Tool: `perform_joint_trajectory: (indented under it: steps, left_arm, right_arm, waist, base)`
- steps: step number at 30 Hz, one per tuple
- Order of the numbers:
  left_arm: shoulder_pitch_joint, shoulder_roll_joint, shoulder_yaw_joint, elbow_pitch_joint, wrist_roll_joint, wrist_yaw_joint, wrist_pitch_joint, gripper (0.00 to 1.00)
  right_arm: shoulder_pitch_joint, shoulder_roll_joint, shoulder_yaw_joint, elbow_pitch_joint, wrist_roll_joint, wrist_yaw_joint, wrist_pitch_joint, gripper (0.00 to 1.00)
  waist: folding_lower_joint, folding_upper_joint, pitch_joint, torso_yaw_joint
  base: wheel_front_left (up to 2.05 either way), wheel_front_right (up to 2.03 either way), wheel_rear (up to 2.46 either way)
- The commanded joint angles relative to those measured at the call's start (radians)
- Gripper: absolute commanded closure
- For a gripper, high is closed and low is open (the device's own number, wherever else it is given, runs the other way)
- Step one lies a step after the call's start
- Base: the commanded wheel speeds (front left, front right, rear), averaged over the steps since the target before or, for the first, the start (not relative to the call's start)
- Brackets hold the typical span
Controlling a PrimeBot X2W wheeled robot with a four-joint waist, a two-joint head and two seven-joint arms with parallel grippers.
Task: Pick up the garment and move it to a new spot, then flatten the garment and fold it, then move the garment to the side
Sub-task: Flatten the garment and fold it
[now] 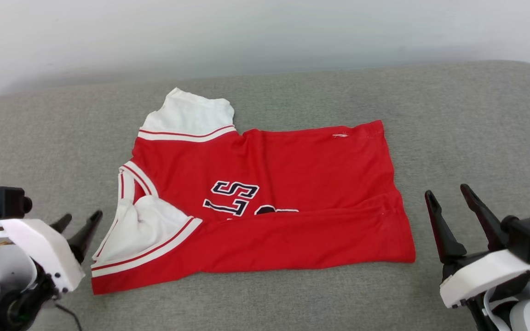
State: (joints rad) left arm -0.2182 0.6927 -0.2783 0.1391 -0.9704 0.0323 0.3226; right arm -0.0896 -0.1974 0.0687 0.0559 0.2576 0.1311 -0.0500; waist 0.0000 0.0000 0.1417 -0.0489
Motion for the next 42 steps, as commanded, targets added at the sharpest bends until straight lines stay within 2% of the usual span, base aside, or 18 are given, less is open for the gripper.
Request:
perform_joint_trajectory:
  steps: [1,5,7,12,18,19,20,21,25,28,34,38,42]
  left_arm:
    - [0.015,0.014,-0.005,-0.014,-0.012,0.002,0.031,0.00]
    - [0.063,0.063,-0.019,-0.055,-0.084,0.024,0.189,0.00]
    - [0.079,0.083,-0.017,-0.063,-0.102,0.042,0.228,0.00]
    - [0.114,0.074,-0.034,-0.017,-0.120,0.072,0.272,0.00]
    - [0.088,-0.004,-0.082,0.076,-0.139,0.034,0.277,0.00]
    - [0.087,-0.019,-0.091,0.091,-0.145,0.021,0.281,0.15]
    - [0.083,-0.032,-0.095,0.103,-0.148,0.011,0.276,0.64]
    - [0.078,-0.043,-0.096,0.115,-0.151,0.003,0.269,0.98]
    - [0.074,-0.051,-0.095,0.140,-0.140,-0.015,0.236,1.00]
    - [0.065,-0.043,-0.072,0.133,-0.125,-0.021,0.189,1.00]
    - [0.062,-0.019,-0.036,0.061,-0.108,-0.011,0.129,1.00]
    - [0.043,-0.014,-0.030,-0.008,-0.093,0.005,0.116,1.00]
    - [0.032,-0.011,-0.033,-0.051,-0.077,0.013,0.110,1.00]
  right_arm:
    - [0.017,0.011,-0.004,-0.019,-0.008,-0.001,0.006,0.00]
    - [0.055,0.040,-0.019,-0.085,-0.029,-0.001,0.028,0.00]
    - [0.065,0.051,-0.021,-0.106,-0.035,-0.001,0.039,0.00]
    - [0.070,0.069,-0.021,-0.133,-0.035,-0.001,0.056,0.00]
    - [0.060,0.076,-0.037,-0.140,-0.024,-0.001,0.078,0.00]
    - [0.060,0.075,-0.040,-0.138,-0.022,-0.001,0.083,0.00]
    - [0.059,0.073,-0.046,-0.136,-0.015,-0.001,0.091,0.00]
    - [0.059,0.069,-0.053,-0.133,-0.007,-0.001,0.102,0.00]
    - [0.056,0.043,-0.091,-0.126,0.041,-0.001,0.172,0.00]
    - [0.048,0.016,-0.113,-0.114,0.090,-0.001,0.269,0.00]
    - [-0.009,-0.046,-0.100,-0.052,0.182,-0.001,0.580,0.00]
    - [-0.059,-0.051,-0.076,-0.012,0.224,-0.001,0.724,0.00]
    - [-0.099,-0.038,-0.052,0.025,0.231,-0.001,0.779,0.00]
  waist:
    - [0.0000,0.0000,-0.004,-0.008]
    - [0.0000,0.0000,0.004,-0.025]
    - [0.0000,0.0000,0.015,-0.035]
    - [0.0000,0.0000,0.048,-0.056]
    - [0.0000,0.0000,0.083,-0.058]
    - [0.0000,0.0000,0.085,-0.058]
    - [0.0000,0.0000,0.086,-0.058]
    - [0.0000,0.0000,0.086,-0.057]
    - [0.0000,0.0000,0.075,-0.047]
    - [0.0000,0.0000,0.065,-0.036]
    - [0.0000,0.0000,0.066,-0.010]
    - [0.0000,0.0000,0.090,0.021]
    - [0.0000,0.0000,0.110,0.040]
  base:
    - [0.00,0.00,0.00]
    - [0.00,0.00,0.00]
    - [0.00,0.00,0.00]
    - [0.00,0.00,0.00]
    - [0.00,0.00,0.00]
    - [0.00,0.00,0.00]
    - [0.00,0.00,0.00]
    - [0.00,0.00,0.00]
    - [0.00,0.00,0.00]
    - [0.00,0.00,0.00]
    - [0.00,0.00,0.00]
    - [0.00,0.00,0.00]
    - [0.00,0.00,0.00]
